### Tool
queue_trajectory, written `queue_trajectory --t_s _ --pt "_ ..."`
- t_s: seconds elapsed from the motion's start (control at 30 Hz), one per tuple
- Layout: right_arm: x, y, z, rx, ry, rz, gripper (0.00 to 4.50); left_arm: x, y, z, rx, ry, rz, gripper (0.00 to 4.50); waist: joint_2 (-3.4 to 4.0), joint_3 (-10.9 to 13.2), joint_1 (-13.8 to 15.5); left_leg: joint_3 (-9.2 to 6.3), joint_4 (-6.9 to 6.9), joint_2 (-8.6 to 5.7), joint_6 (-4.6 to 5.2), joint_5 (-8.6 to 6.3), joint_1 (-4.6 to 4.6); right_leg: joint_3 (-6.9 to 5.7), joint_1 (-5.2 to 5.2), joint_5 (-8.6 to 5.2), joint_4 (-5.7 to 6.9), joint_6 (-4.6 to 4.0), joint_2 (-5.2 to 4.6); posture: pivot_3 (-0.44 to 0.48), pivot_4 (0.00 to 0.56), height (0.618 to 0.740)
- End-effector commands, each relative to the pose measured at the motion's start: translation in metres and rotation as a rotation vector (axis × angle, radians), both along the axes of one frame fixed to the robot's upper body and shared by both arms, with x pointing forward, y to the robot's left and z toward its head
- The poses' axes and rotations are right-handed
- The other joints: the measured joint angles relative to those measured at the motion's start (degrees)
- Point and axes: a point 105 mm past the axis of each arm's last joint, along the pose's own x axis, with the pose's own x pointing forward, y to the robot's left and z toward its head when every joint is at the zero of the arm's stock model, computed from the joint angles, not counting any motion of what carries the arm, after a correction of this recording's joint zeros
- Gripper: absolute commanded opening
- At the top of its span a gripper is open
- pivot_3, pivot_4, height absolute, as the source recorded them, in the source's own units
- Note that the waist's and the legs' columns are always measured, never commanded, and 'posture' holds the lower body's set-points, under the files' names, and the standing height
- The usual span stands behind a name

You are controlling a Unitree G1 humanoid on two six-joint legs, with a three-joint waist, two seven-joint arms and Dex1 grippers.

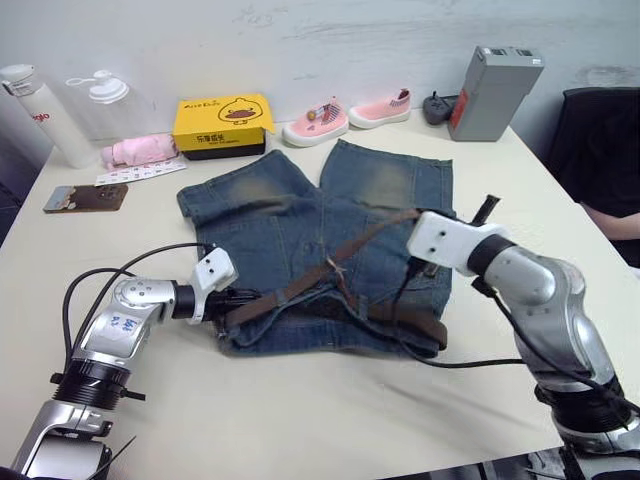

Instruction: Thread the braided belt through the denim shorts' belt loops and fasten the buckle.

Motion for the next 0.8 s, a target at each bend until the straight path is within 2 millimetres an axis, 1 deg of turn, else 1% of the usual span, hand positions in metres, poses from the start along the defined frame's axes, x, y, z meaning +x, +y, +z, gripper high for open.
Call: queue_trajectory --t_s 0.03,0.1,0.17,0.2,0.27,0.33,0.37,0.43,0.5,0.57,0.6,0.7,0.8 --pt "-0.007 0.024 0.015 0.006 -0.076 0.092 0.0 -0.004 -0.003 -0.011 0.003 0.036 -0.005 0.05 0.04 0.0 0.0 0.0 0.0 0.0 0.0 0.0 0.0 0.0 0.0 0.0 0.01 0.0 0.0 0.0 0.15 0.706" --pt "-0.013 0.043 0.008 0.013 -0.047 0.164 0.0 -0.001 -0.005 -0.004 -0.018 0.013 -0.003 0.05 0.04 0.0 0.0 0.0 0.01 0.0 0.0 0.0 0.0 0.0 0.0 0.0 0.02 0.0 -0.01 0.0 0.15 0.706" --pt "-0.016 0.055 0.002 0.006 -0.031 0.197 0.0 0.003 -0.005 0.006 -0.039 -0.022 0.002 0.05 0.03 0.0 0.0 -0.01 0.02 0.0 0.01 0.0 0.0 0.0 0.0 0.0 0.04 0.0 0.0 0.0 0.15 0.706" --pt "-0.017 0.061 -0.002 0.006 -0.015 0.214 0.0 0.004 -0.006 0.014 -0.051 -0.044 0.002 0.05 0.0 0.0 0.1 -0.02 0.03 0.0 0.01 0.0 -0.01 -0.02 -0.01 0.0 0.05 0.0 -0.01 0.0 0.15 0.706" --pt "-0.019 0.074 -0.006 0.009 0.004 0.242 0.0 0.007 -0.009 0.036 -0.12 -0.089 -0.005 0.05 -0.05 0.0 0.1 -0.07 0.07 -0.02 0.02 0.01 -0.06 -0.04 -0.01 0.0 0.05 0.0 -0.02 0.0 0.15 0.706" --pt "-0.02 0.082 -0.01 0.006 0.017 0.253 0.0 0.003 -0.016 0.062 -0.218 -0.114 -0.034 0.7 -0.16 0.1 0.0 -0.08 0.07 -0.01 0.02 0.01 -0.08 -0.05 -0.04 0.0 0.07 0.0 -0.01 0.0 0.15 0.706" --pt "-0.019 0.083 -0.012 0.003 0.028 0.251 0.0 0.0 -0.02 0.074 -0.269 -0.116 -0.058 0.88 -0.22 0.1 -0.1 -0.1 0.09 0.01 0.01 0.01 -0.1 -0.06 -0.05 0.0 0.08 0.0 0.0 0.0 0.15 0.706" --pt "-0.018 0.086 -0.017 -0.014 0.041 0.248 0.0 -0.01 -0.033 0.1 -0.38 -0.117 -0.116 1.77 -0.24 0.1 -0.1 -0.18 0.12 0.01 0.01 0.02 -0.15 -0.06 -0.05 0.0 0.09 0.0 0.0 0.0 0.15 0.706" --pt "-0.016 0.088 -0.02 -0.028 0.052 0.247 0.0 -0.016 -0.046 0.114 -0.437 -0.126 -0.153 2.59 -0.24 0.1 -0.2 -0.18 0.12 0.0 0.02 0.02 -0.12 -0.01 -0.02 0.0 0.09 0.0 -0.01 0.0 0.15 0.706" --pt "-0.015 0.089 -0.021 -0.039 0.058 0.247 0.0 -0.019 -0.055 0.117 -0.444 -0.127 -0.167 3.43 -0.24 0.1 -0.2 -0.16 0.13 -0.01 0.04 0.04 -0.07 0.01 0.02 0.0 0.07 0.0 -0.01 0.0 0.15 0.706" --pt "-0.015 0.091 -0.022 -0.045 0.061 0.25 0.0 -0.019 -0.065 0.113 -0.424 -0.139 -0.174 3.74 -0.24 0.1 -0.3 -0.16 0.12 -0.01 0.04 0.04 -0.07 0.01 0.02 0.0 0.07 0.0 0.0 0.0 0.15 0.706" --pt "-0.014 0.094 -0.023 -0.052 0.067 0.258 0.0 -0.017 -0.082 0.104 -0.401 -0.161 -0.168 3.74 -0.23 0.1 -0.2 -0.11 0.12 0.01 0.03 0.05 0.01 0.04 0.07 0.0 0.07 0.0 0.05 0.0 0.15 0.706" --pt "-0.014 0.096 -0.022 -0.046 0.066 0.262 0.0 -0.003 -0.086 0.092 -0.361 -0.189 -0.096 3.74 -0.26 0.1 -0.2 -0.12 0.14 0.01 0.03 0.06 -0.01 0.04 0.06 0.0 0.05 0.0 0.07 0.0 0.15 0.706"
